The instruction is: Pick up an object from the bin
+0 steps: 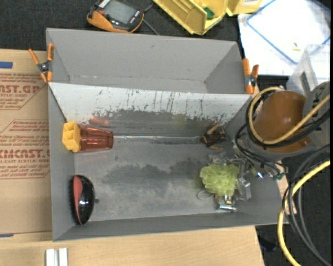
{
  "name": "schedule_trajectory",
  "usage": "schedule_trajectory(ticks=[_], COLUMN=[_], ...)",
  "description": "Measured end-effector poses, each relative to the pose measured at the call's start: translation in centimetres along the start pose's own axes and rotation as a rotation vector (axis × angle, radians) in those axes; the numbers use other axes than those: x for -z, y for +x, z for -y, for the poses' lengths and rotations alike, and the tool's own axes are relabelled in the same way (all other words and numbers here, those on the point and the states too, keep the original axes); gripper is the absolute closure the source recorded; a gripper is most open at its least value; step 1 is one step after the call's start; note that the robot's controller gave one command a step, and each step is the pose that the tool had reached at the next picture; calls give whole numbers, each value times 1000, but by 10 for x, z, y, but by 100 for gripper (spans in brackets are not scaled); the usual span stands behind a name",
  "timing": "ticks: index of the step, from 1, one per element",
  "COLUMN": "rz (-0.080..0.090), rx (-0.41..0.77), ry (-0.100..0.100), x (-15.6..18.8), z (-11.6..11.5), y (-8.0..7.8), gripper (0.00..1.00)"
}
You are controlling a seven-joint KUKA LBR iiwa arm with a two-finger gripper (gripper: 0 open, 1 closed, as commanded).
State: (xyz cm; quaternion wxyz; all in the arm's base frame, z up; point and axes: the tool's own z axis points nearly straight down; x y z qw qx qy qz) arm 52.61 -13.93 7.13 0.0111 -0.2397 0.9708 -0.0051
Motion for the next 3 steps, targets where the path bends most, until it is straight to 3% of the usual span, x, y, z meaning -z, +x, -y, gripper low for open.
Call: schedule_trajectory(ticks=[1, 2, 3], rz=[-12, -12, -17], rx=[-172, -172, -172], ry=[-9, -9, -13], x=[6, 6, 33], z=[14, 14, 12], y=[-5, -5, -4], gripper=[100, 100, 100])
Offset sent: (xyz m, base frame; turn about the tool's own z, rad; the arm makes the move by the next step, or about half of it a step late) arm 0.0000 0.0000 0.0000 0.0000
